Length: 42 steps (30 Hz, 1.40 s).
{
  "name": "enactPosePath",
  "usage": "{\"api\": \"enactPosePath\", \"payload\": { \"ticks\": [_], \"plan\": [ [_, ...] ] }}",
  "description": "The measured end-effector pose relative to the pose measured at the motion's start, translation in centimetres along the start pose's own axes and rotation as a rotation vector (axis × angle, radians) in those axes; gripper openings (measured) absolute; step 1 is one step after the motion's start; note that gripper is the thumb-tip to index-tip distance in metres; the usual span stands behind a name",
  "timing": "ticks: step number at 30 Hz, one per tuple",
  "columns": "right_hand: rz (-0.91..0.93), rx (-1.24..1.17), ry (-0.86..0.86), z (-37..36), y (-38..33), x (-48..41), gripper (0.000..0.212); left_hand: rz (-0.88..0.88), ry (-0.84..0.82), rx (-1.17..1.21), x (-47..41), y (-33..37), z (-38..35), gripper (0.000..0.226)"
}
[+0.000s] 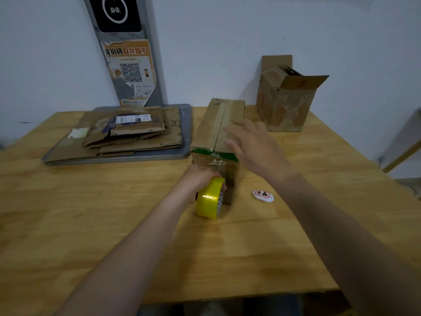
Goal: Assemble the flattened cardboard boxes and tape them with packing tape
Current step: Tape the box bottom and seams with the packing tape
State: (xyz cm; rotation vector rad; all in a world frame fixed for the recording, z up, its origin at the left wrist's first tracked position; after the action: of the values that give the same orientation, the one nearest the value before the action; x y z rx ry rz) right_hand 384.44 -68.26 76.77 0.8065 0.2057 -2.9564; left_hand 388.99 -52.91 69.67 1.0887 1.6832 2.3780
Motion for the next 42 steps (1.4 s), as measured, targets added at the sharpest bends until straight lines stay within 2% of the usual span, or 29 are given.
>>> {"api": "enactPosePath", "payload": {
  "ticks": [2, 4, 5, 8, 11, 14, 19, 24, 28, 32, 37, 40, 42],
  "plan": [
    [0.05, -0.016, -0.171, -2.4, -1.0, -1.1, 0.055, 0.003, -0.016, 0.007, -0.1, 0.0, 0.0, 0.021],
    [0.073, 0.007, -0.236, -4.3, -0.9, -1.3, 0.062, 0.006, 0.002, 0.0, -0.2, -0.2, 0.2, 0.01],
    [0.084, 0.006, -0.212, -4.7, -0.7, -1.2, 0.063, 0.003, 0.011, -0.005, -0.3, -0.1, 0.4, 0.002],
    [0.109, -0.034, -0.127, -5.2, 0.1, -0.8, 0.062, 0.008, 0.014, -0.017, -1.0, -0.2, 0.4, 0.002],
    [0.116, -0.036, -0.097, -5.4, 0.3, -0.8, 0.061, 0.003, 0.053, -0.092, -1.6, -0.2, 0.7, 0.011],
    [0.116, -0.041, -0.069, -5.5, 0.5, -0.6, 0.062, 0.033, 0.01, -0.109, -1.8, -0.6, 0.7, 0.009],
    [0.145, -0.021, -0.062, -5.8, 0.3, -0.5, 0.066, 0.06, 0.048, -0.067, -2.1, -1.5, 2.3, 0.019],
    [0.13, -0.041, -0.098, -5.7, 0.6, -0.2, 0.081, 0.094, 0.103, 0.03, -1.8, -2.2, 3.6, 0.008],
    [0.099, -0.059, -0.022, -5.1, 0.0, -0.5, 0.061, 0.036, 0.148, 0.099, -1.2, -2.1, 5.2, 0.023],
    [0.071, -0.039, 0.069, -5.1, -1.0, -0.7, 0.05, -0.034, 0.192, 0.266, -0.9, -1.3, 7.5, 0.016],
    [0.042, -0.1, -0.042, -5.4, -0.8, -0.2, 0.068, -0.107, 0.175, 0.391, -0.3, -0.2, 8.3, 0.014],
    [0.051, -0.117, -0.164, -5.0, -0.8, -0.1, 0.076, -0.169, 0.177, 0.353, 0.4, 0.5, 8.0, 0.013],
    [0.075, -0.02, -0.247, -4.3, -1.0, -0.1, 0.078, -0.213, 0.161, 0.29, 1.2, 0.9, 7.8, 0.015]
  ]
}}
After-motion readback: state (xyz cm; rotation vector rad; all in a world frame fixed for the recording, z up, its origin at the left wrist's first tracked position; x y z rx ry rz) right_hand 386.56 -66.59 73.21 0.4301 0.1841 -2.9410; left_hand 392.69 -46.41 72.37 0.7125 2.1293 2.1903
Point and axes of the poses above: each hand's wrist, its own x-axis away from the middle knuckle, its own z-axis out of the back of the hand, y = z × x, the point moved 6 cm from there along -x, towards the middle knuckle, and after that the axes turned 9 degrees about z, right-handed, at the moved point
